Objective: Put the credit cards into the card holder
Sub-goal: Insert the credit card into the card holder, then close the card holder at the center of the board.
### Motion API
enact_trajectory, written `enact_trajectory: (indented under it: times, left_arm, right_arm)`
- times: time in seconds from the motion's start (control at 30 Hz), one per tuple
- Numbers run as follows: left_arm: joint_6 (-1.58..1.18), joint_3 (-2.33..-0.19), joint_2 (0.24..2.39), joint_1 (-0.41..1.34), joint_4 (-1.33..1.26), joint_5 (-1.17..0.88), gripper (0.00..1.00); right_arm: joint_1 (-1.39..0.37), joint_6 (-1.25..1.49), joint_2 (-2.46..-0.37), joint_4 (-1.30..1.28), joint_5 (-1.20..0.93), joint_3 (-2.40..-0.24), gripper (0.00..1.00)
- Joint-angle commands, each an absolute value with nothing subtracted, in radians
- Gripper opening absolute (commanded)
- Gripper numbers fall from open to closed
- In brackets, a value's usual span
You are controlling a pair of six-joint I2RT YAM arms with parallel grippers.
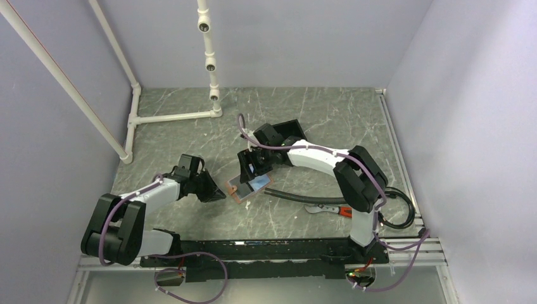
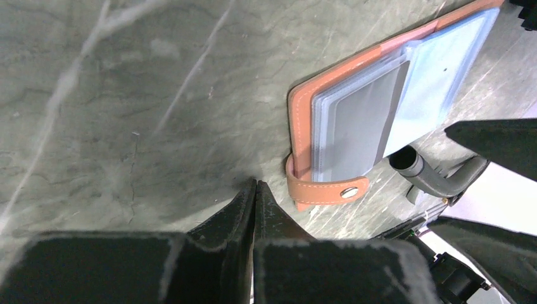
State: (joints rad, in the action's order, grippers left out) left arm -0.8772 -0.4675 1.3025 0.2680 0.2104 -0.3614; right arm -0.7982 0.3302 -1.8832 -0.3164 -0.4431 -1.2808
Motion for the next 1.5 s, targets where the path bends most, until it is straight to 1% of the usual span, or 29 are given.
enact_trajectory:
  times: [0.0, 0.17, 0.33, 0.43, 0.53, 0.63, 0.67, 0.8, 0.9, 0.97, 1.07, 1.2, 1.23, 1.33, 1.4, 1.47]
  left_arm:
    - [-0.860, -0.457, 1.313, 0.270, 0.223, -0.341, 0.08]
    - [-0.887, -0.449, 1.386, 0.271, 0.133, -0.388, 0.06]
    - [-0.886, -0.463, 1.393, 0.271, 0.137, -0.379, 0.06]
    - [-0.875, -0.471, 1.351, 0.272, 0.185, -0.361, 0.07]
    - [-0.865, -0.474, 1.287, 0.272, 0.252, -0.330, 0.13]
    - [-0.856, -0.475, 1.211, 0.270, 0.323, -0.306, 0.22]
    - [-0.855, -0.476, 1.183, 0.270, 0.342, -0.305, 0.26]
    - [-0.861, -0.491, 1.102, 0.271, 0.366, -0.334, 0.32]
    - [-0.866, -0.507, 1.093, 0.274, 0.297, -0.431, 0.36]
    - [-0.871, -0.532, 1.122, 0.281, 0.297, -0.448, 0.31]
    - [-0.873, -0.540, 1.155, 0.290, 0.311, -0.407, 0.27]
    - [-0.870, -0.504, 1.208, 0.293, 0.249, -0.386, 0.28]
    - [-0.869, -0.503, 1.239, 0.293, 0.225, -0.400, 0.27]
    - [-0.879, -0.495, 1.323, 0.297, 0.189, -0.411, 0.17]
    - [-0.894, -0.468, 1.334, 0.298, 0.155, -0.402, 0.15]
    - [-0.893, -0.454, 1.337, 0.298, 0.153, -0.383, 0.14]
  right_arm:
    - [-0.811, 0.280, -1.903, -0.340, -0.416, -1.294, 0.68]
    - [-0.853, 0.304, -1.970, -0.296, -0.436, -1.311, 0.67]
    - [-0.927, 0.309, -1.966, -0.314, -0.411, -1.376, 0.64]
    - [-0.909, 0.296, -1.912, -0.358, -0.317, -1.367, 0.66]
    - [-0.854, 0.278, -1.842, -0.431, -0.240, -1.350, 0.69]
    - [-0.760, 0.308, -1.763, -0.428, -0.263, -1.262, 0.72]
    - [-0.730, 0.324, -1.738, -0.410, -0.277, -1.225, 0.73]
    - [-0.657, 0.424, -1.693, -0.317, -0.290, -1.090, 0.74]
    - [-0.637, 0.515, -1.677, -0.203, -0.335, -1.008, 0.76]
    - [-0.631, 0.565, -1.680, -0.122, -0.355, -0.972, 0.76]
    - [-0.630, 0.601, -1.709, -0.042, -0.381, -0.944, 0.75]
    - [-0.633, 0.616, -1.743, 0.041, -0.405, -0.926, 0.74]
    - [-0.635, 0.617, -1.748, 0.062, -0.405, -0.923, 0.74]
    - [-0.657, 0.593, -1.773, 0.074, -0.364, -0.943, 0.73]
    - [-0.676, 0.581, -1.794, 0.074, -0.334, -0.965, 0.73]
    - [-0.682, 0.594, -1.822, 0.098, -0.355, -0.976, 0.72]
